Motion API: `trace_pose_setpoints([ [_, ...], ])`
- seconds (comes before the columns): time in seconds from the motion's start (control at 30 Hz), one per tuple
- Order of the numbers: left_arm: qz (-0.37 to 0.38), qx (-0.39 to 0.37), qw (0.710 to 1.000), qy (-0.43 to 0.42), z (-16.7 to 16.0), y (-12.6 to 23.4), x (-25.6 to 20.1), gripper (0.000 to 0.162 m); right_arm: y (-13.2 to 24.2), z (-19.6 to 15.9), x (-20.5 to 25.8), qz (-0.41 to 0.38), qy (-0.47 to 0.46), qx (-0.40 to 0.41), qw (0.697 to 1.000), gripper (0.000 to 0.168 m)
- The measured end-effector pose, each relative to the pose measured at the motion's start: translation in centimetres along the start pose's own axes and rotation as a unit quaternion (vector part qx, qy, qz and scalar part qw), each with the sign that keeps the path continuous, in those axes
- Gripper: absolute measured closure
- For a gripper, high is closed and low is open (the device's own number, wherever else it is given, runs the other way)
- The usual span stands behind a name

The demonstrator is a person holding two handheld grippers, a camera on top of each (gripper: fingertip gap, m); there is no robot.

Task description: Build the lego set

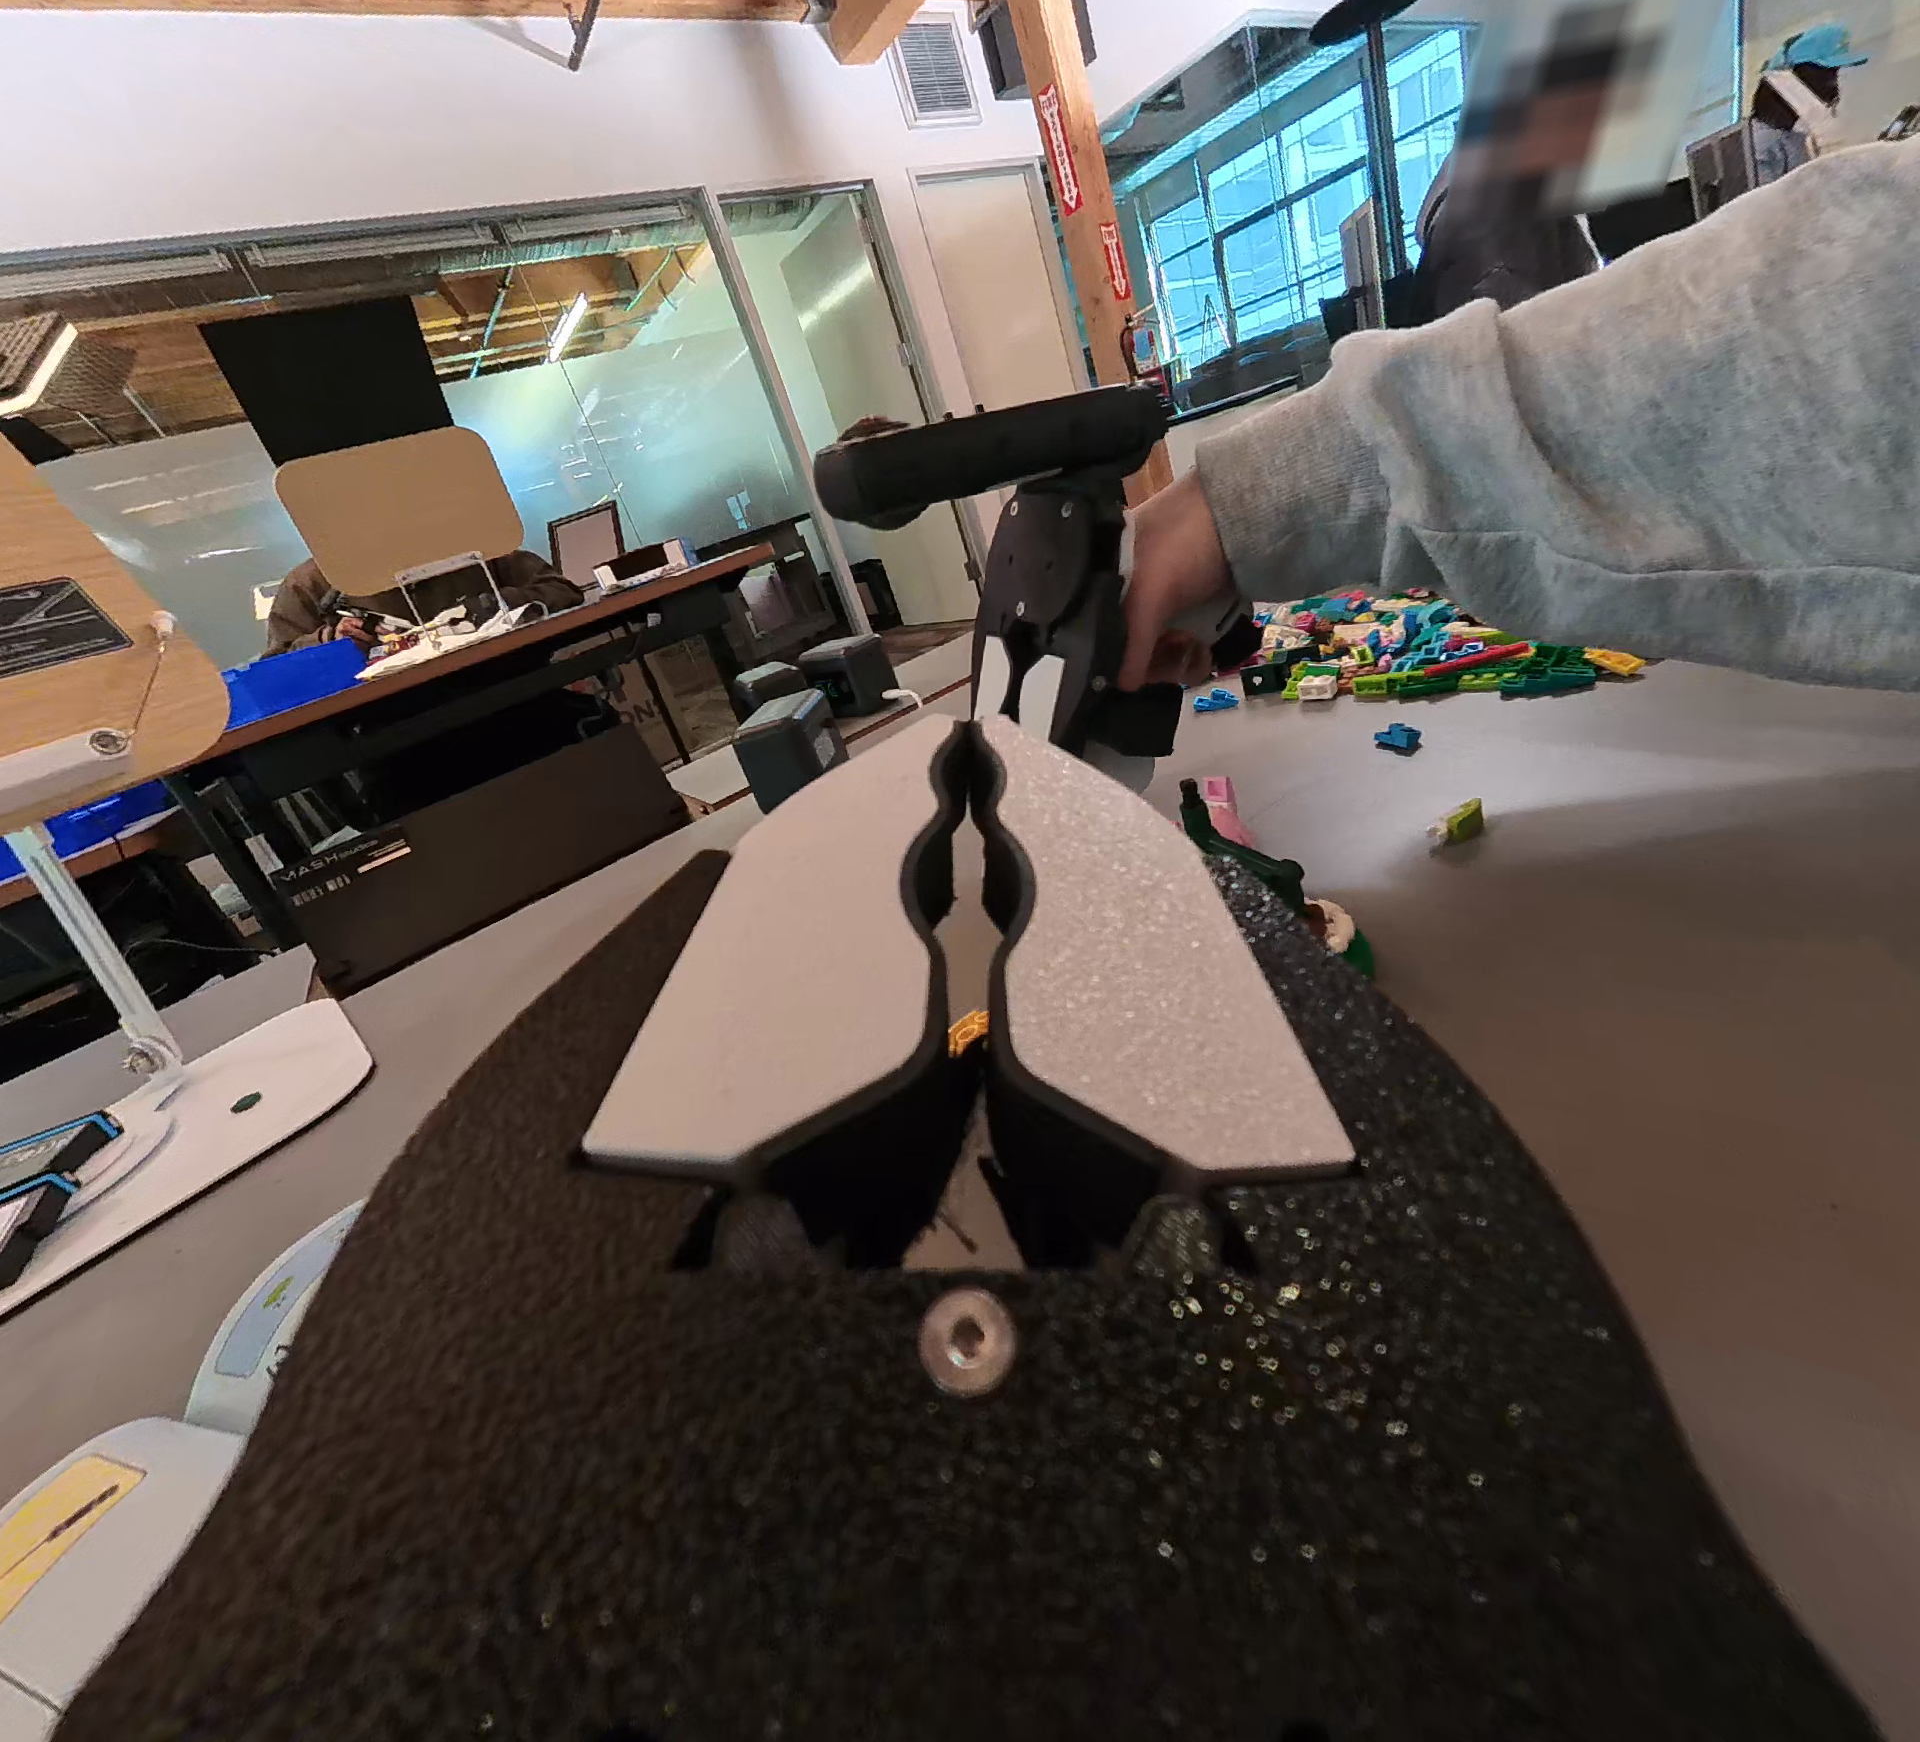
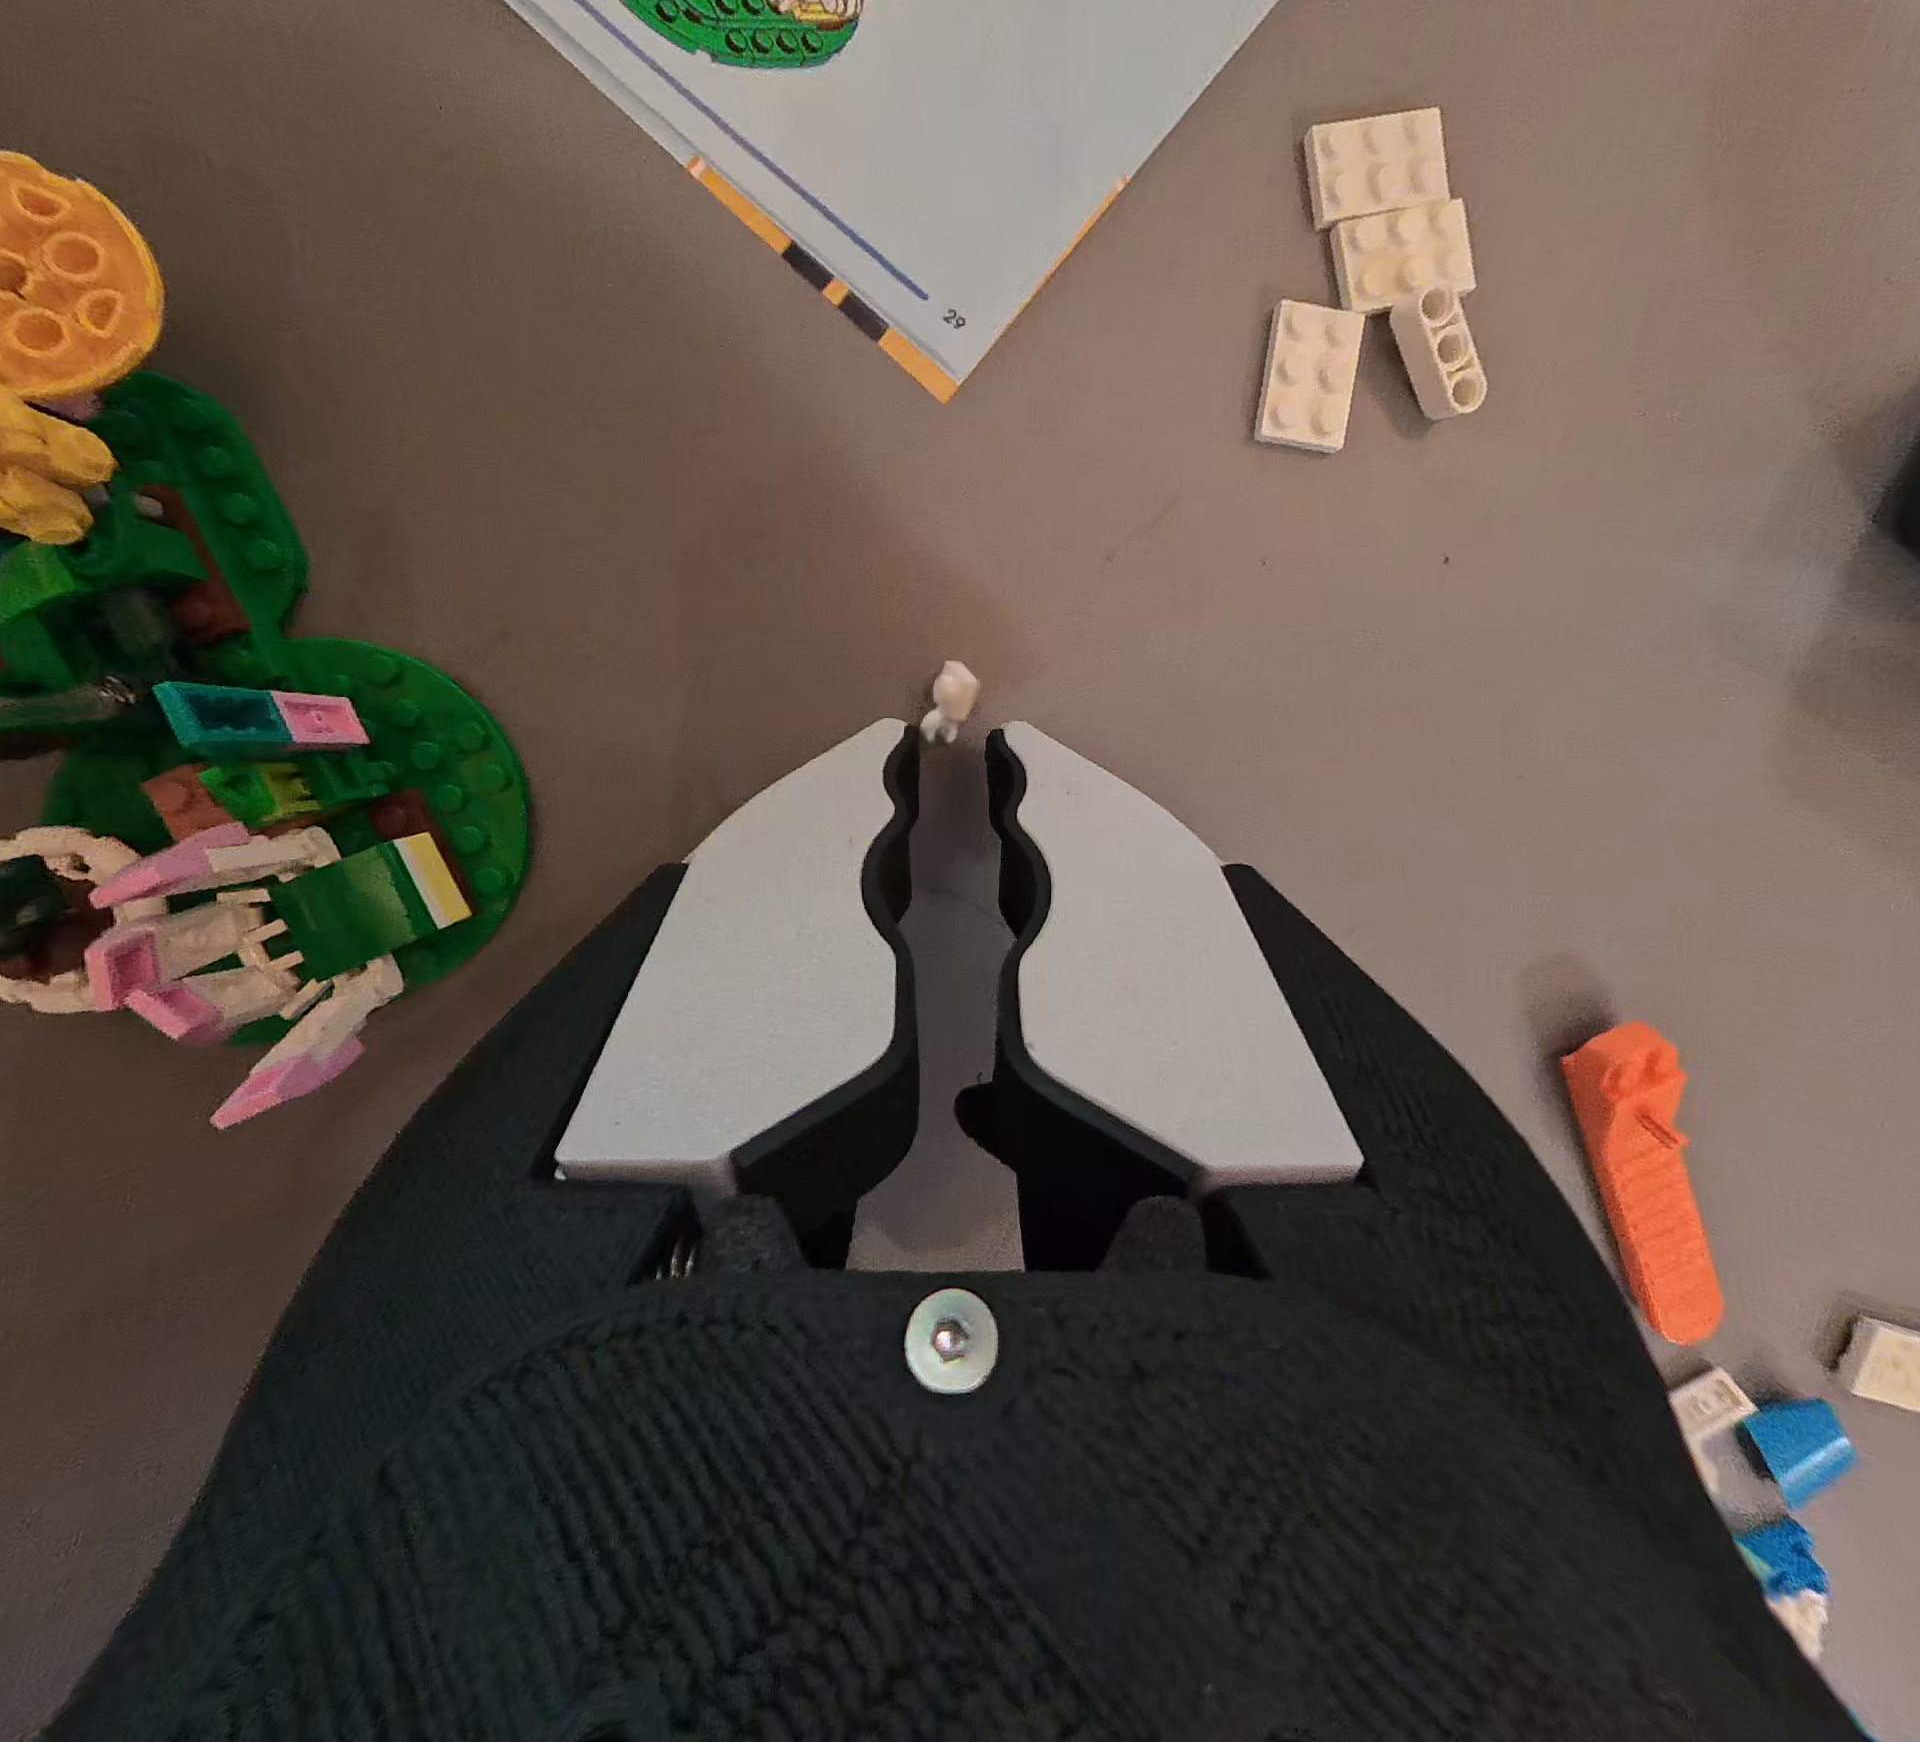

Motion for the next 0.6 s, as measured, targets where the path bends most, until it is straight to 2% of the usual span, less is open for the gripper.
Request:
trace_pose_setpoints([
  [0.27, -0.001, 0.006, 1.000, 0.005, -0.1, -0.1, 0.0, 0.162, -0.3, 0.7, 0.5, 0.040, -0.015, -0.009, 0.999, 0.159],
  [0.4, -0.002, 0.009, 1.000, 0.008, -0.2, -0.1, 0.0, 0.162, 0.0, 0.9, -0.3, 0.010, -0.011, -0.012, 1.000, 0.160],
  [0.6, -0.003, 0.011, 1.000, 0.007, -0.3, -0.2, -0.1, 0.162, -0.4, 0.9, -0.5, 0.014, -0.044, -0.023, 0.999, 0.159],
])
Point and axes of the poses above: each gripper's, where its closed fingertips meet, y back along the fingers, z out of its top, x = y × z across the jaws, the point moved 8 cm from there along y, back along the fingers, and after that the axes turned 10 degrees about -x, right-handed, at the moved point
